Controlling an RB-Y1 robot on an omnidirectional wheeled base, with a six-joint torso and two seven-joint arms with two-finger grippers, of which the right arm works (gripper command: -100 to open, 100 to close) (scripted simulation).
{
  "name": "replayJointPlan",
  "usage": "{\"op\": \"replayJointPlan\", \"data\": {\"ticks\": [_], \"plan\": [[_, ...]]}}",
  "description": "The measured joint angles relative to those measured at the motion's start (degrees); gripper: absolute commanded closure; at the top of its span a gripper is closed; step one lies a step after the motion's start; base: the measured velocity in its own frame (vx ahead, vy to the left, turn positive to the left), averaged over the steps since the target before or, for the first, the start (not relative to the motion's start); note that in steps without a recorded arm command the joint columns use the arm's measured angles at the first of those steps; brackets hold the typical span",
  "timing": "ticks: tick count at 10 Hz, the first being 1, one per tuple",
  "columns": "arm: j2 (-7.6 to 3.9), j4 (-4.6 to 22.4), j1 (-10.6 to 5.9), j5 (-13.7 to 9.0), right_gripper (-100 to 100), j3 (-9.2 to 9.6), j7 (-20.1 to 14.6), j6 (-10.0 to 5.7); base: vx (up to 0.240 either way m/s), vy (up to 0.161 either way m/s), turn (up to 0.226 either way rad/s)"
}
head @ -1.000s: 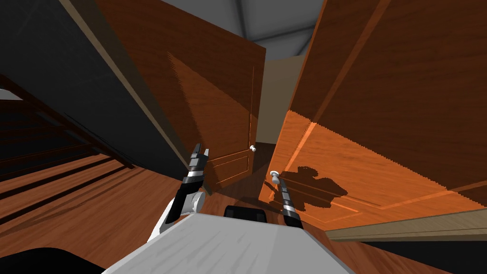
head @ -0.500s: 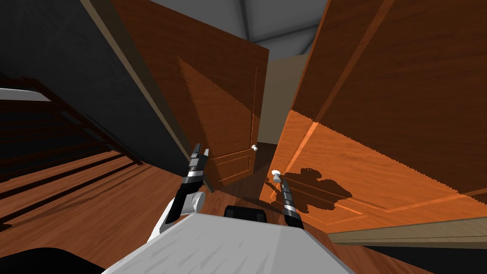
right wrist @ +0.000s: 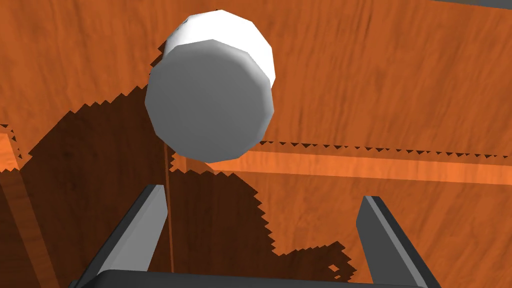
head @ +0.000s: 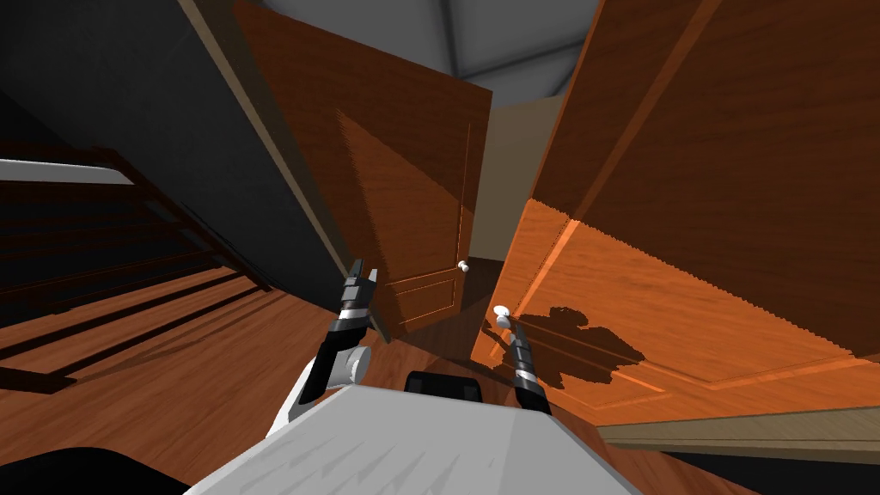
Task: Push the door open
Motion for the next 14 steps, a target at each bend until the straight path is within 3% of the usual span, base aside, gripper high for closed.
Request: {"op": "replayJointPlan", "data": {"ticks": [14], "plan": [[-0.80,1.63,-1.52,-8.20,-100,-0.53,-19.61,0.29,-0.044,0.013,0.069]]}}
